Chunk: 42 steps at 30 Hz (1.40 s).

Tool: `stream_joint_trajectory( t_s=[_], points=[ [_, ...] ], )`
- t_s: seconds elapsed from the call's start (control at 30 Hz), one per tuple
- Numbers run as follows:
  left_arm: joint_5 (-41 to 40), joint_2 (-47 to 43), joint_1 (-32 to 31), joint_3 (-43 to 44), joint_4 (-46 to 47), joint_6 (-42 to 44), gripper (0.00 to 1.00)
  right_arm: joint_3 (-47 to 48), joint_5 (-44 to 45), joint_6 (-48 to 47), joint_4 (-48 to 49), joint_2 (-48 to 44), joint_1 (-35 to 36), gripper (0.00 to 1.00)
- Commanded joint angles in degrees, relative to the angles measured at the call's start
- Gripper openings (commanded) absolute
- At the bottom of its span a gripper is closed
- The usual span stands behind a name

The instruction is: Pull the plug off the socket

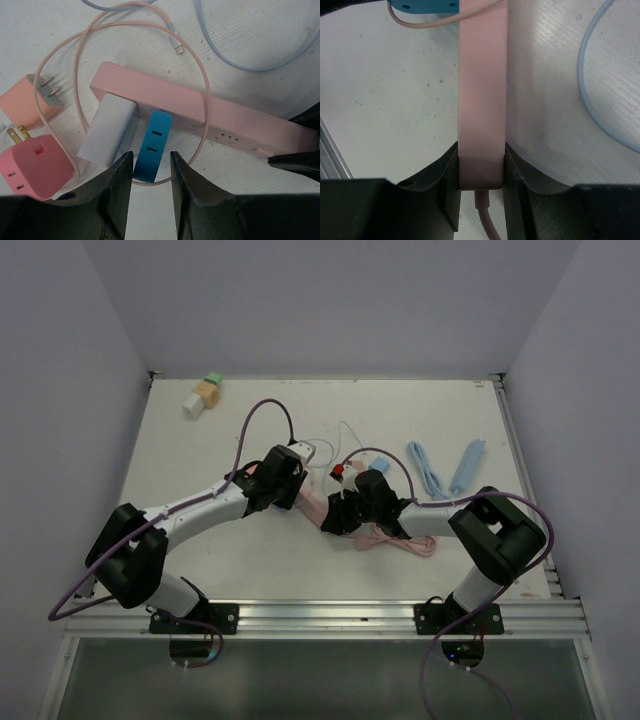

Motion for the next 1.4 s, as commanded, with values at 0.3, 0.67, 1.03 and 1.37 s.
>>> stream_joint_trajectory(
  t_s=[0.3,0.67,1.03,1.37],
  points=[
    [-0.4,4.4,-0.4,0.7,-0.2,-1.2,0.4,0.8,-1.2,-1.1,3.2,-2.0,0.4,0.0],
    [0.2,-0.7,-0.3,1.5,-3.4,1.5,0.0,1.6,1.7,-1.9,1.0,-0.8,0.3,0.0],
    [3.4,-6.9,0.6,0.0,-6.1,4.0,0.0,5.4,12.3,-0.4,-9.0,2.8,-1.7,0.0],
    [9.0,-9.3,0.7,-0.8,-7.3,2.7,0.0,7.8,16.3,2.4,-15.1,6.1,-4.4,0.0]
  ],
)
